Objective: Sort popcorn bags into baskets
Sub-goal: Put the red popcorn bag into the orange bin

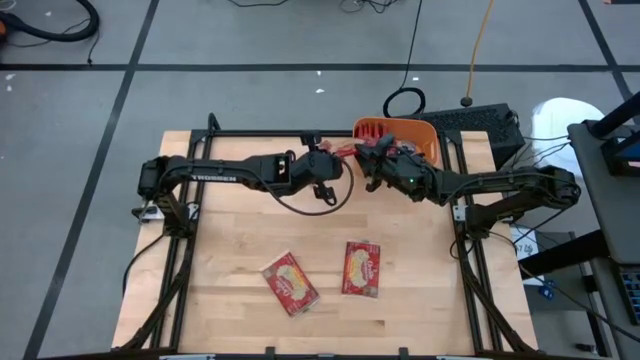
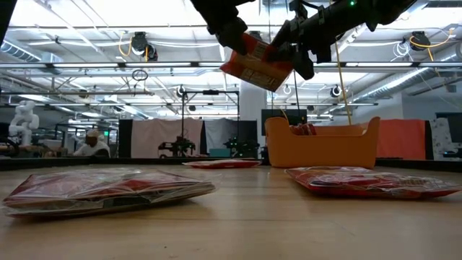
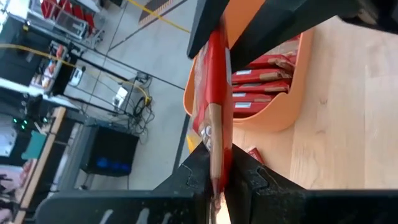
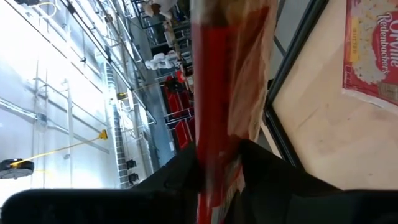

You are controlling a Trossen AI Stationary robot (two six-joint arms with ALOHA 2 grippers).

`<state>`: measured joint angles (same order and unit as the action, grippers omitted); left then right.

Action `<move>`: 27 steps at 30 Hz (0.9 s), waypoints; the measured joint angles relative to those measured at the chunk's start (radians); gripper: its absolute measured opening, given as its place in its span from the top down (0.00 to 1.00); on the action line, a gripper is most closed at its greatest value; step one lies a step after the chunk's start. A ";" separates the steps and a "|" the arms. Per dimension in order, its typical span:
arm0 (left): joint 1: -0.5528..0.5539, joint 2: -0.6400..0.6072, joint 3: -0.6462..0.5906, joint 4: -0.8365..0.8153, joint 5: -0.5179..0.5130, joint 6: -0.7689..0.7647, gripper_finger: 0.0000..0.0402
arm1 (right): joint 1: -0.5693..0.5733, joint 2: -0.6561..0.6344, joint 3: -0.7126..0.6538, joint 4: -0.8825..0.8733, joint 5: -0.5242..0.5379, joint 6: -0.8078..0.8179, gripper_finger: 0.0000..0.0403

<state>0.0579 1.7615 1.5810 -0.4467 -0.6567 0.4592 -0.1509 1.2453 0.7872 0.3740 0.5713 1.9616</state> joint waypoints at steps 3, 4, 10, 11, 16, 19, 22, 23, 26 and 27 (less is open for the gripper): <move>-0.009 0.000 0.000 0.011 -0.002 0.018 0.92 | 0.000 0.000 0.000 -0.004 0.000 -0.007 0.75; -0.011 0.000 0.000 0.012 -0.001 0.018 0.92 | 0.000 0.000 0.000 -0.007 0.000 -0.007 0.76; -0.020 0.000 0.000 0.011 -0.001 0.017 0.92 | 0.000 0.000 0.000 -0.013 -0.001 -0.038 0.83; -0.021 0.000 0.000 0.011 -0.001 0.011 0.92 | 0.000 0.000 0.000 -0.013 -0.001 -0.044 0.84; -0.021 0.000 0.000 0.016 0.012 -0.004 0.88 | -0.004 0.000 0.000 -0.017 -0.001 -0.076 0.89; -0.021 -0.008 0.000 0.039 0.053 -0.036 0.77 | -0.008 0.000 0.000 -0.020 0.000 -0.104 0.91; -0.024 -0.013 0.000 0.053 0.068 -0.087 0.62 | -0.020 0.001 0.000 -0.020 -0.032 -0.135 0.92; -0.029 -0.016 0.000 0.046 0.067 -0.103 0.57 | -0.027 0.001 0.000 -0.019 -0.055 -0.152 0.92; -0.045 -0.032 -0.001 0.026 0.040 -0.122 0.45 | -0.044 -0.004 0.000 -0.021 -0.119 -0.201 0.92; -0.051 -0.045 0.000 0.024 0.032 -0.127 0.42 | -0.050 -0.008 0.000 -0.021 -0.131 -0.215 0.92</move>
<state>0.0066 1.7168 1.5810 -0.4224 -0.6249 0.3323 -0.2006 1.2369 0.7872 0.3530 0.4401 1.7465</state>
